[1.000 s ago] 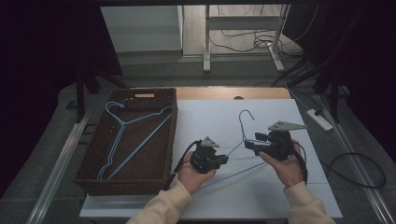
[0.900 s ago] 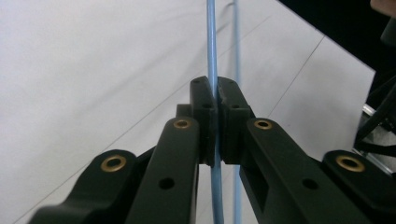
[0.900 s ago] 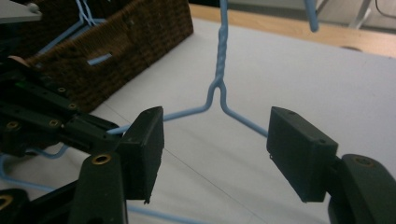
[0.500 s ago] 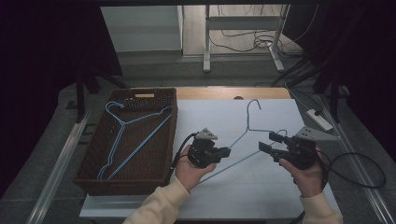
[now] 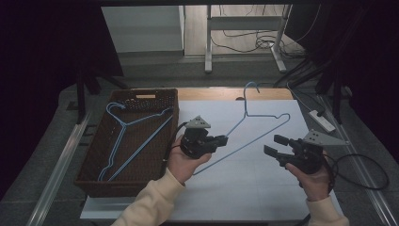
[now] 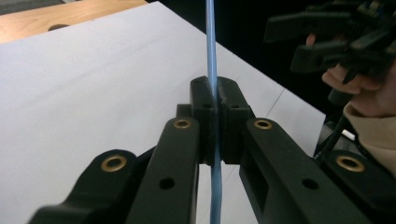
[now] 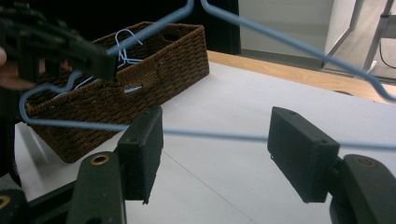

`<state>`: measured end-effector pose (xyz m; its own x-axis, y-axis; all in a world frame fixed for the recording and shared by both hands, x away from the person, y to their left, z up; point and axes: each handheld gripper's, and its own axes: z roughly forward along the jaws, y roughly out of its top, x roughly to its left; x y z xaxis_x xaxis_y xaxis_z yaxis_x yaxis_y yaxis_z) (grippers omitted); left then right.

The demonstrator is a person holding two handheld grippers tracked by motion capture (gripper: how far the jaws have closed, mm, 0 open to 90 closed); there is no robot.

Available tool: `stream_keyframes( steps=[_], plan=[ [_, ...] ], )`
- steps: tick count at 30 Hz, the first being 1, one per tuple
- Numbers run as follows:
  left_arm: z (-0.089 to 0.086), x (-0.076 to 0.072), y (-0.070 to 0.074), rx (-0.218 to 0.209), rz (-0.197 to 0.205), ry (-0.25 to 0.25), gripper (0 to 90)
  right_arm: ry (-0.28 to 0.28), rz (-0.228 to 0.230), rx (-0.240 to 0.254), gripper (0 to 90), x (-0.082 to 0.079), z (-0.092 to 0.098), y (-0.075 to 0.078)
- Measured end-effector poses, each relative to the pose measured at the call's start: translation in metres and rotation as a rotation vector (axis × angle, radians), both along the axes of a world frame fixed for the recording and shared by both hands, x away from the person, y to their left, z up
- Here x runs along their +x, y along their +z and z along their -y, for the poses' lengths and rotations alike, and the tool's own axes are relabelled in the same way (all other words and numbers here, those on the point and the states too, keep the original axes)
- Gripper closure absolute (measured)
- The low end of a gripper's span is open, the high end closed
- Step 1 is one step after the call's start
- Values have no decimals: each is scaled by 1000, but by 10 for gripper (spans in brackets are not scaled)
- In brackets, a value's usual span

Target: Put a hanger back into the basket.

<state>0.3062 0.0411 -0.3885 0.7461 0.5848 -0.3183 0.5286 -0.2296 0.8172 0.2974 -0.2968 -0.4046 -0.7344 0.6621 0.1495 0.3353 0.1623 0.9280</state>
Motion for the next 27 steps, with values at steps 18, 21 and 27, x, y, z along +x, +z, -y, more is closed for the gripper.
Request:
stream_keyframes(
  steps=[18,21,27],
  plan=[
    [-86,-3,4,-17,36,108,864,-13,-56,-57,363,11,-2,-22],
    [-101,-6,4,-22,39,123,864,-16,-65,-62,358,12,-3,-25],
    [-142,-12,6,-44,62,160,864,-17,-88,-82,352,15,-6,-33]
  ],
)
